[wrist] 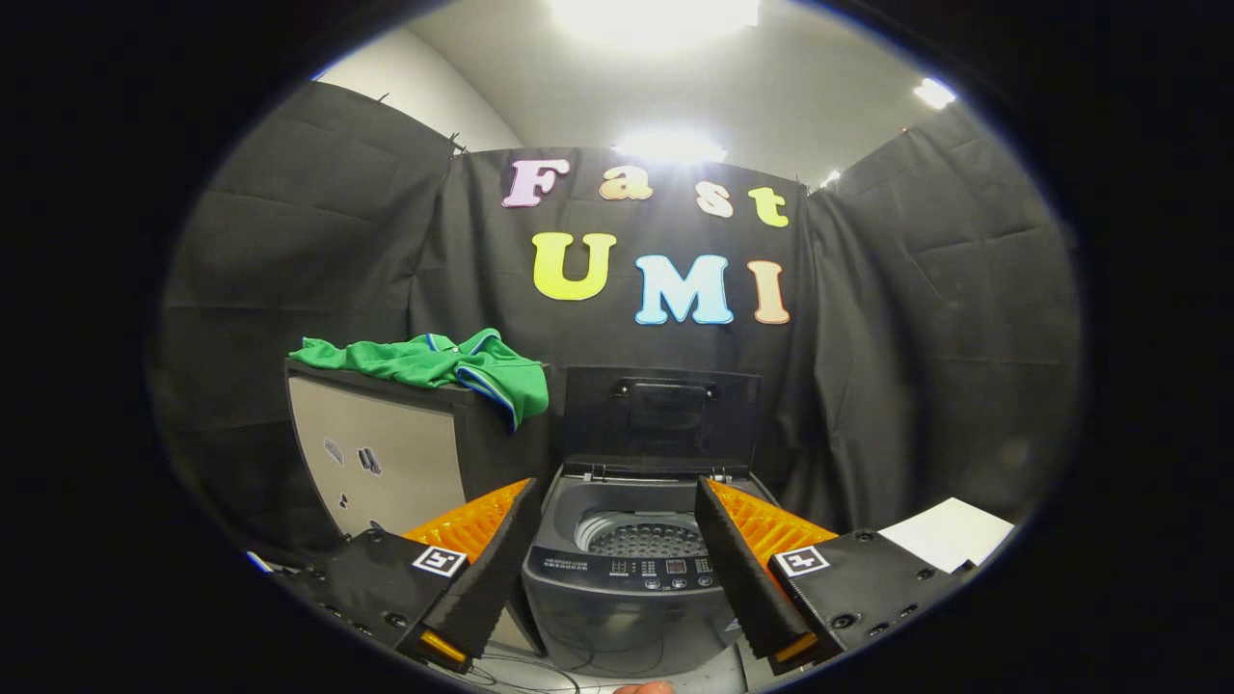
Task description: Put the clothes into the washing machine and then close the washing machine lid.
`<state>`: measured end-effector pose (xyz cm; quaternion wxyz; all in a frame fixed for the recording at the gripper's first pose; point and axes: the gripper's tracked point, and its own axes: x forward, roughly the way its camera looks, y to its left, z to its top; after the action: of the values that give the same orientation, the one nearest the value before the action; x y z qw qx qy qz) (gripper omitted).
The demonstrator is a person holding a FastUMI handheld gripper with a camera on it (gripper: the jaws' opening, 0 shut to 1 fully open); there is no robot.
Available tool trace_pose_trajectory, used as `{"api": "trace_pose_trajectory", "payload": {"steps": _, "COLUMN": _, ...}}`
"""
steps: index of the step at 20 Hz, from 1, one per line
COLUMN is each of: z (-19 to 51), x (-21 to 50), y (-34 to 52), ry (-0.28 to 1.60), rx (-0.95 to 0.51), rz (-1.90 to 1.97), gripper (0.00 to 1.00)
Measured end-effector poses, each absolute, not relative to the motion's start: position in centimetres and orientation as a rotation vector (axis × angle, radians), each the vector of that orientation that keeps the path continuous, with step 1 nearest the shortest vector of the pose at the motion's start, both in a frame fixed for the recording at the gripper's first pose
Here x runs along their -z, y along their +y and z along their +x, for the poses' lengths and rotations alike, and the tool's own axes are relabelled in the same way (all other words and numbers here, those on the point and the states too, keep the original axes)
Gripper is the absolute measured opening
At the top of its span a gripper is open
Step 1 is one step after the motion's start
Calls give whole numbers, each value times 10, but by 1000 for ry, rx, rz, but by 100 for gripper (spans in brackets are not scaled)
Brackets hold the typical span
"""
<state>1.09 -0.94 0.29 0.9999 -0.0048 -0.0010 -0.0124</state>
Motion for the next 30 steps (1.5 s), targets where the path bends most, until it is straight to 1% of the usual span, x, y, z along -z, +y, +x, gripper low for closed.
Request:
{"api": "trace_pose_trajectory", "payload": {"steps": 7, "z": 21, "x": -21, "y": 3, "ry": -20, "rx": 2, "rz": -18, "gripper": 100}}
{"api": "trace_pose_trajectory", "payload": {"steps": 10, "z": 33, "x": -37, "y": 20, "ry": -20, "rx": -43, "rz": -3, "gripper": 100}}
{"api": "trace_pose_trajectory", "payload": {"steps": 13, "z": 54, "x": -74, "y": 47, "ry": -46, "rx": -117, "rz": 5, "gripper": 100}}
{"api": "trace_pose_trajectory", "payload": {"steps": 17, "z": 93, "x": -146, "y": 92, "ry": -127, "rx": -186, "rz": -6, "gripper": 100}}
{"api": "trace_pose_trajectory", "payload": {"steps": 19, "z": 115, "x": -168, "y": 115, "ry": -127, "rx": -220, "rz": -6, "gripper": 100}}
{"api": "trace_pose_trajectory", "payload": {"steps": 23, "z": 157, "x": -184, "y": 165, "ry": 0, "rx": -264, "rz": 32, "gripper": 100}}
{"api": "trace_pose_trajectory", "payload": {"steps": 26, "z": 184, "x": -181, "y": 200, "ry": 131, "rx": -275, "rz": 21, "gripper": 100}}
{"api": "trace_pose_trajectory", "payload": {"steps": 30, "z": 219, "x": -172, "y": 239, "ry": 254, "rx": -286, "rz": 12, "gripper": 100}}
